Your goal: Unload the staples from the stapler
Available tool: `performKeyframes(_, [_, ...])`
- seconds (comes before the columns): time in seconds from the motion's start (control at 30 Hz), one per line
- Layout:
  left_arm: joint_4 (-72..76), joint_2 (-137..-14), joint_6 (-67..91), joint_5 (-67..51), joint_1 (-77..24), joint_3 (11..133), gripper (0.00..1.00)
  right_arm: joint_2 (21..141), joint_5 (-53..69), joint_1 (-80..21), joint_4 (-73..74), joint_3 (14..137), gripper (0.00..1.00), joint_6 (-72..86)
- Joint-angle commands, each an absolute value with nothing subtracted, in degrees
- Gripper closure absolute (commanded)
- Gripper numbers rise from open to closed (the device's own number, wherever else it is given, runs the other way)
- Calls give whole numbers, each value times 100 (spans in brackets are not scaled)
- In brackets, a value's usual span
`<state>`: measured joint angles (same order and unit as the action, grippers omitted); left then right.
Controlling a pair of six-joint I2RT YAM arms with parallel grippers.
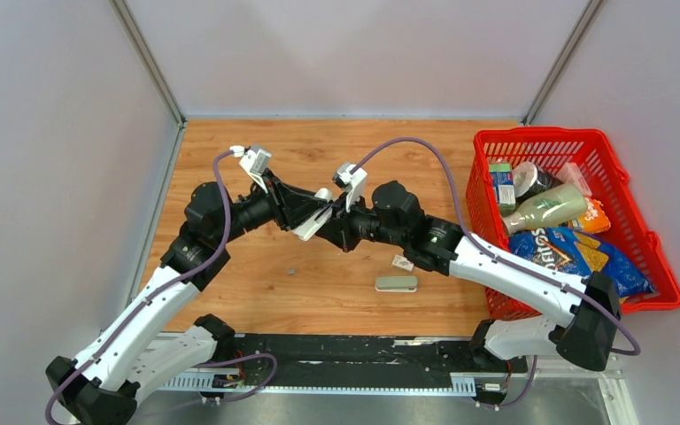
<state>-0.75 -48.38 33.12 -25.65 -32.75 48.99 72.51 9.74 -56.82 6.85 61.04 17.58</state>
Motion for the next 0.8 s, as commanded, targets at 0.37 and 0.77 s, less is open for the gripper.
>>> performKeyframes(0.37, [483,-5352,4017,-5544,-3752,4729,100,7137,1125,-5625,246,7321,100,256])
performKeyframes(0.77, [27,-5906,3113,-6021,-4842,4957,100,7241,2530,-5361,518,8041,100,-422])
